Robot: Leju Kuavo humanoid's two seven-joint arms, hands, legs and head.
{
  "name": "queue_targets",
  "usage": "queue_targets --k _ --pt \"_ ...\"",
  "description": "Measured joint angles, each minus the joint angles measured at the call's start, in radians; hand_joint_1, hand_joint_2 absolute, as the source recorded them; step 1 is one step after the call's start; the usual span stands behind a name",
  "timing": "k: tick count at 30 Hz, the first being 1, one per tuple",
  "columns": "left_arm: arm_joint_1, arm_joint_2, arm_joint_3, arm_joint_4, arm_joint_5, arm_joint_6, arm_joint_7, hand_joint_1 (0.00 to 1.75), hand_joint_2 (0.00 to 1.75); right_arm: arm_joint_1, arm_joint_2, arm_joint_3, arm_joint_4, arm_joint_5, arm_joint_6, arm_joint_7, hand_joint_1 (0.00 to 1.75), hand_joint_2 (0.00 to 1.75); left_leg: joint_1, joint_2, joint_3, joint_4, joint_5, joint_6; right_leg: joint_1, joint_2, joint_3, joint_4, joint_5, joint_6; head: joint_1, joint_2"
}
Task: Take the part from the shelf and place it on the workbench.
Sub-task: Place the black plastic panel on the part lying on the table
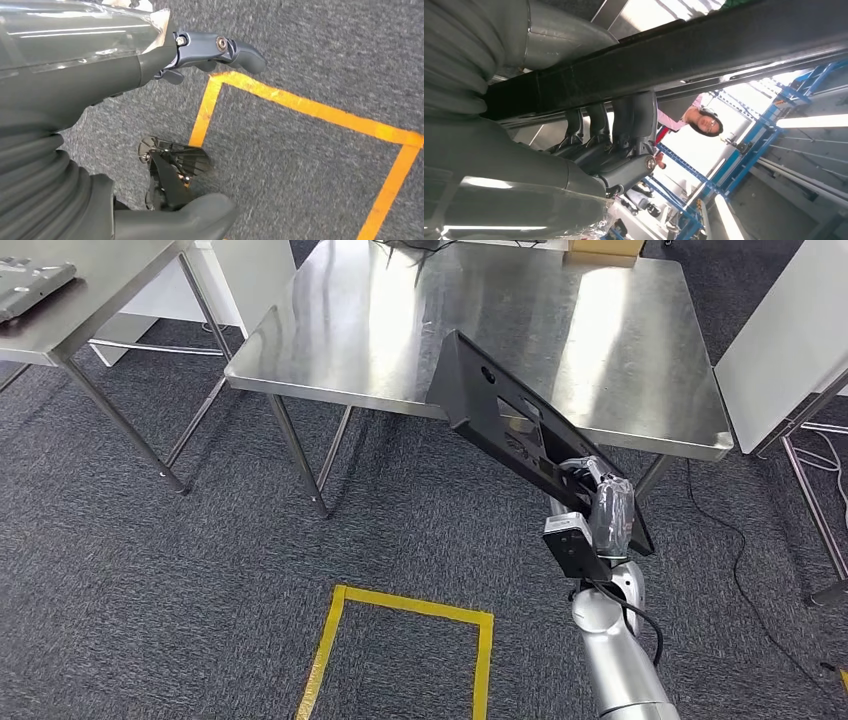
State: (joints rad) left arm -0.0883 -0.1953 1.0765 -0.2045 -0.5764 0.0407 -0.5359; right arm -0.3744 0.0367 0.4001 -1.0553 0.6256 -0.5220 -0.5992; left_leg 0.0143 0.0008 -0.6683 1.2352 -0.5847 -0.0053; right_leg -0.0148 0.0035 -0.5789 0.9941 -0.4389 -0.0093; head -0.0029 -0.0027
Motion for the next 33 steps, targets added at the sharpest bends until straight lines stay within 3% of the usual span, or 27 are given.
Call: queue_targets --k 1,2,3,5,7,10,12,16,17,18,20,22,24,27,28,31,32,33 --pt "0.001 0.000 0.000 0.000 0.000 0.000 0.001 0.00 1.75 0.002 0.000 0.000 0.001 0.000 0.000 0.000 1.75 1.75 0.000 0.000 -0.035 0.043 -0.003 -0.001 0.002 0.002 0.006 0.000 -0.005 -0.003 0.000 0.000" --pt "0.003 0.000 0.000 0.000 0.000 0.001 0.002 0.00 1.75 0.003 0.000 0.000 0.002 0.000 0.001 -0.001 1.75 1.75 0.000 0.000 -0.055 0.053 0.012 0.000 0.003 0.004 0.013 0.000 -0.012 -0.004 0.000 0.000" --pt "0.003 0.001 0.000 0.000 0.000 0.001 0.002 0.00 1.75 0.004 0.001 0.000 0.002 0.000 0.001 -0.001 1.75 1.75 0.000 0.000 -0.054 0.023 0.047 0.003 0.004 0.007 0.022 0.001 -0.018 -0.003 0.000 0.000" --pt "0.004 0.003 0.000 0.000 0.000 0.002 0.003 0.00 1.75 0.005 0.004 0.000 0.003 0.000 0.002 -0.001 1.75 1.75 -0.001 -0.002 -0.009 -0.105 0.134 0.012 0.005 0.011 0.040 0.001 -0.033 0.003 0.001 0.000" --pt "0.002 0.004 0.000 0.000 0.000 0.002 0.003 0.00 1.75 0.002 0.006 0.000 0.003 0.000 0.003 -0.001 1.75 1.75 -0.006 -0.004 0.034 -0.198 0.166 0.022 0.010 0.014 0.049 0.000 -0.046 0.013 0.002 0.000" --pt "0.002 0.003 0.000 0.000 0.000 0.003 0.004 0.00 1.75 0.002 0.009 0.000 0.003 0.001 0.005 -0.001 1.75 1.75 -0.010 -0.003 0.054 -0.225 0.156 0.039 0.014 0.015 0.053 0.004 -0.049 0.029 0.001 0.000" --pt "0.002 0.001 0.000 0.000 0.000 0.003 0.004 0.00 1.75 0.000 0.009 0.000 0.003 0.002 0.006 -0.001 1.75 1.75 -0.007 -0.004 0.071 -0.233 0.152 0.052 0.014 0.012 0.036 0.044 -0.061 0.035 0.003 0.000" --pt "0.002 0.001 0.001 0.000 0.002 0.005 0.006 0.00 1.75 -0.002 0.010 0.002 0.009 0.011 0.007 -0.002 1.75 1.75 -0.005 -0.006 0.090 -0.235 0.134 0.062 0.004 0.008 -0.114 0.267 -0.122 0.040 0.006 0.000" --pt "0.002 0.001 0.002 0.000 0.002 0.005 0.007 0.00 1.75 -0.002 0.010 0.002 0.013 0.014 0.006 -0.002 1.75 1.75 -0.005 -0.007 0.096 -0.235 0.128 0.061 0.002 0.008 -0.136 0.280 -0.117 0.046 0.006 0.000" --pt "0.003 0.000 0.002 0.000 0.002 0.006 0.008 0.00 1.75 -0.004 0.010 0.002 0.017 0.018 0.004 -0.002 1.75 1.75 -0.004 -0.008 0.104 -0.235 0.122 0.059 0.000 0.007 -0.137 0.252 -0.092 0.057 0.006 0.000" --pt "0.003 0.000 0.002 0.000 0.002 0.007 0.009 0.00 1.75 -0.013 0.009 0.003 0.026 0.026 -0.001 -0.002 1.75 1.75 -0.004 -0.010 0.125 -0.235 0.106 0.051 -0.005 0.000 -0.098 0.117 -0.008 0.077 0.007 0.000" --pt "0.002 0.000 0.003 0.000 0.002 0.009 0.011 0.00 1.75 -0.029 0.009 0.005 0.039 0.031 -0.007 -0.003 1.75 1.75 -0.005 -0.008 0.138 -0.236 0.091 0.039 -0.001 -0.008 -0.064 0.021 0.032 0.066 0.008 0.000" --pt "0.002 0.000 0.003 -0.001 0.002 0.012 0.013 0.00 1.75 -0.046 0.011 0.008 0.055 0.035 -0.014 -0.004 1.75 1.75 -0.006 -0.005 0.145 -0.233 0.082 0.026 0.005 -0.009 -0.056 0.007 0.028 0.039 0.004 0.000" --pt "0.001 -0.001 0.003 -0.001 0.002 0.014 0.014 0.00 1.75 -0.074 0.012 0.011 0.074 0.043 -0.027 -0.005 1.75 1.75 0.000 -0.001 0.130 -0.191 0.068 0.013 -0.002 -0.005 -0.033 0.005 0.027 0.018 0.000 0.000" --pt "0.001 -0.001 0.003 -0.001 0.002 0.014 0.015 0.00 1.75 -0.087 0.014 0.013 0.082 0.046 -0.032 -0.005 1.75 1.75 0.001 -0.001 0.103 -0.142 0.056 0.009 -0.003 -0.003 -0.026 0.004 0.024 0.012 0.000 0.000" --pt "0.002 -0.001 0.003 -0.001 0.001 0.018 0.015 0.00 1.75 -0.124 0.018 0.021 0.117 0.056 -0.045 -0.001 1.75 1.75 0.003 -0.002 -0.027 0.048 -0.007 0.000 0.001 0.000 -0.012 0.003 0.010 -0.004 -0.002 0.000" --pt "0.003 -0.001 0.003 -0.001 0.000 0.019 0.016 0.00 1.75 -0.133 0.019 0.023 0.130 0.061 -0.047 0.001 1.75 1.75 0.003 -0.003 -0.057 0.072 -0.012 0.000 0.003 0.002 -0.005 0.004 0.005 -0.007 -0.003 0.000" --pt "0.003 -0.001 0.003 -0.001 0.000 0.020 0.016 0.00 1.75 -0.141 0.020 0.024 0.143 0.065 -0.050 0.005 1.75 1.75 0.002 -0.003 -0.068 0.059 0.007 0.002 0.004 0.003 0.002 0.004 -0.001 -0.007 -0.003 0.000"
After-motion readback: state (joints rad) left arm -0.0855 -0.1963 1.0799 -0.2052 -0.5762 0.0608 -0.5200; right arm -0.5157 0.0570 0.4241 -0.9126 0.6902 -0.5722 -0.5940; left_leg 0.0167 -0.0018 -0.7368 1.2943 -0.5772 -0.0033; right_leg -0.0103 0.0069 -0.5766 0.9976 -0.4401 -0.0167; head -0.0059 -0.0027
